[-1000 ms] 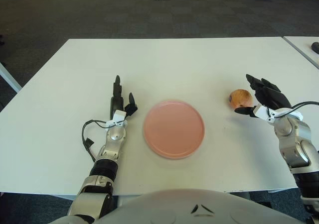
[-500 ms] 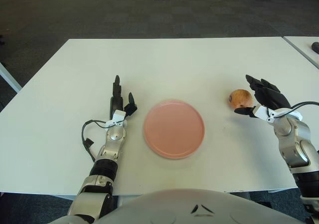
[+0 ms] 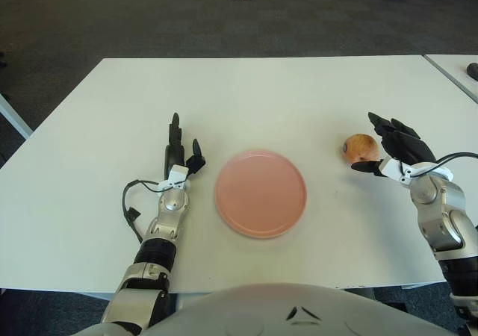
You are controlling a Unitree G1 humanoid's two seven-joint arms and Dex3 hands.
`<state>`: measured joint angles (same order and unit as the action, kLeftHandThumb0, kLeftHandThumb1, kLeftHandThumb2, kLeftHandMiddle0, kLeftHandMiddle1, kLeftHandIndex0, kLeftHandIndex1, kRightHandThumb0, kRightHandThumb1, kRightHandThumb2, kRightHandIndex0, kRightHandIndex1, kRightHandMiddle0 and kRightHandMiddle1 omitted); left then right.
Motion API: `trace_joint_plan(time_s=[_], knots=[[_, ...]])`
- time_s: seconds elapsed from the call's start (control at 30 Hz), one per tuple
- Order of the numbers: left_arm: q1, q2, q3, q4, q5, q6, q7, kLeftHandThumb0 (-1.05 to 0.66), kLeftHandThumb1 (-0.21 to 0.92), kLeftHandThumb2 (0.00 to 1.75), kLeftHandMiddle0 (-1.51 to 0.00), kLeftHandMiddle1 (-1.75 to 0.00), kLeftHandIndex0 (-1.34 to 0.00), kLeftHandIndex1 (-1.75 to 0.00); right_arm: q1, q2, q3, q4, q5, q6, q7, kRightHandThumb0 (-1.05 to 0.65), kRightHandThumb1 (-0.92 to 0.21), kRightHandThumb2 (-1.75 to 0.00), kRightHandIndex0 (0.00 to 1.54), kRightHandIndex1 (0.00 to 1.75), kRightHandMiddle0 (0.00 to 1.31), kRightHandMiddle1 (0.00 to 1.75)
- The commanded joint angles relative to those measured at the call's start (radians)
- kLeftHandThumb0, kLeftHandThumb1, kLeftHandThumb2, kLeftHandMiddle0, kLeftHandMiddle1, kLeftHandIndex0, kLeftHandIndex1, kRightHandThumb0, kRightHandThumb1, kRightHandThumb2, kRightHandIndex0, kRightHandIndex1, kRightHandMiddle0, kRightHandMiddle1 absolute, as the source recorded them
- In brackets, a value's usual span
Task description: Put the apple into the plate.
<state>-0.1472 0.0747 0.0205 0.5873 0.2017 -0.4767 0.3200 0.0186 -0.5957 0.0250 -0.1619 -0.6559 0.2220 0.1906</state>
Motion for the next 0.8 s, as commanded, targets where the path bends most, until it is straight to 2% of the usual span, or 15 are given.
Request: trace_joint_plan(time_s=[0.0,0.77], knots=[[0.032,-0.002,0.003,0.028,-0.004,-0.001,0.001,-0.78,0.92,0.97,-0.11,0.0,0.0,-0.14,-0.016,-0.013,-0.007,0.007,-0.005,-0.003,-0.005,-1.05,-0.92,-0.13,0.0,0.0,0.0,0.0],[0.039,-0.006,0.003,0.012,-0.003,0.008,0.0,-0.78,0.92,0.98,-0.12,0.0,0.0,-0.18,-0.013,-0.017,-0.01,0.007,-0.002,-0.006,-0.005,-1.05,-0.92,-0.13,0.0,0.0,0.0,0.0]])
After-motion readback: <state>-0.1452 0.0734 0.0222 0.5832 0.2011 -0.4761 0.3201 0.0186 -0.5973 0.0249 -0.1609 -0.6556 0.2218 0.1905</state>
